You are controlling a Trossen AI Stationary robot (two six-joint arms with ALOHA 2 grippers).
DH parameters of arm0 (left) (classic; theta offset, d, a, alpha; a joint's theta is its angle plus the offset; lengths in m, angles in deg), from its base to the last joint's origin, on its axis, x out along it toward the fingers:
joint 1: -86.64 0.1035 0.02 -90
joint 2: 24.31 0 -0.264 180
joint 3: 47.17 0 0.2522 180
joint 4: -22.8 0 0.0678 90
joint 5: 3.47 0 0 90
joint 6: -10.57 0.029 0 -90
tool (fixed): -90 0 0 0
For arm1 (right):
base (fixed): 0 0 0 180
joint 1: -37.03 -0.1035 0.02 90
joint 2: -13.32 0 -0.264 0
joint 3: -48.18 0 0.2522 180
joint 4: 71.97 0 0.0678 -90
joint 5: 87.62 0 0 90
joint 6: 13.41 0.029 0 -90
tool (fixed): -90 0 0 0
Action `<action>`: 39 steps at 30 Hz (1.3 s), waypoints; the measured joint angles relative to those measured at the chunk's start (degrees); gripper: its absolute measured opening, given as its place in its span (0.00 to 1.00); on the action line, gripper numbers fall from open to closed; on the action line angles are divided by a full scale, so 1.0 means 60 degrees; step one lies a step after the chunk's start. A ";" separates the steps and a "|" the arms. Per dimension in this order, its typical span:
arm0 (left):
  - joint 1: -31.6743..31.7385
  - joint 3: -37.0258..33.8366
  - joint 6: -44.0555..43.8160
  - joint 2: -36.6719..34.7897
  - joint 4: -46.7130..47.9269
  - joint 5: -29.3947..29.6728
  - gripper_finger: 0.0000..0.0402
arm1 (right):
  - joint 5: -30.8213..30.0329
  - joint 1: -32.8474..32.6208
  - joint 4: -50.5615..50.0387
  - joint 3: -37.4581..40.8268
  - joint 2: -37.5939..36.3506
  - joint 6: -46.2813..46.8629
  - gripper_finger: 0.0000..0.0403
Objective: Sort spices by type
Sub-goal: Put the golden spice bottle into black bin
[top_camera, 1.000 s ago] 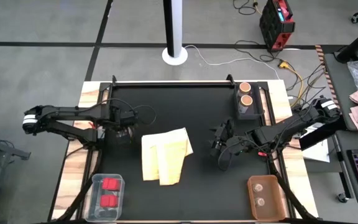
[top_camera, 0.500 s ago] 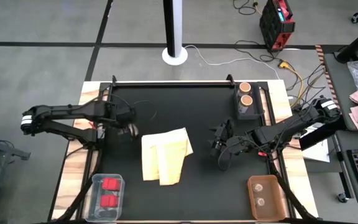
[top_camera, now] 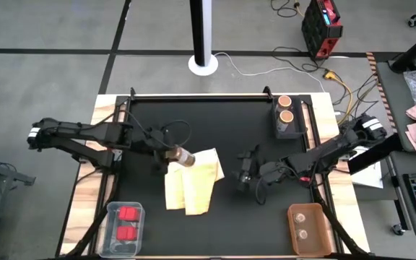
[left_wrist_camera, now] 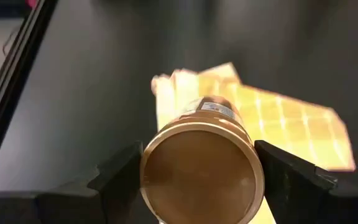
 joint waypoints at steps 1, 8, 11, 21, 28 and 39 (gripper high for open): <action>-0.0109 0.0046 -0.0004 0.0118 -0.0157 0.0086 0.65 | 0.0145 0.0000 0.0386 0.0000 0.0156 -0.0232 0.50; -0.0524 0.0251 -0.0018 0.1223 -0.0977 0.0895 0.67 | 0.0596 0.0007 0.0888 -0.0839 0.1238 -0.0483 0.50; -0.0526 0.0517 -0.0025 0.1792 -0.1283 0.0934 0.66 | 0.0593 0.0009 0.0739 -0.1298 0.1658 -0.0528 0.50; -0.0704 0.1997 0.0410 0.3280 -0.1362 0.0969 0.66 | -0.0090 0.0117 -0.1506 -0.2979 0.2520 0.0495 0.70; -0.1136 0.3096 0.0962 0.3963 -0.1375 0.1001 0.66 | -0.0119 0.0410 -0.1948 -0.3416 0.3114 0.1033 0.83; -0.1346 0.3442 0.1008 0.4289 -0.1278 0.1096 0.69 | -0.0189 0.0401 -0.2005 -0.3453 0.3192 0.1179 0.68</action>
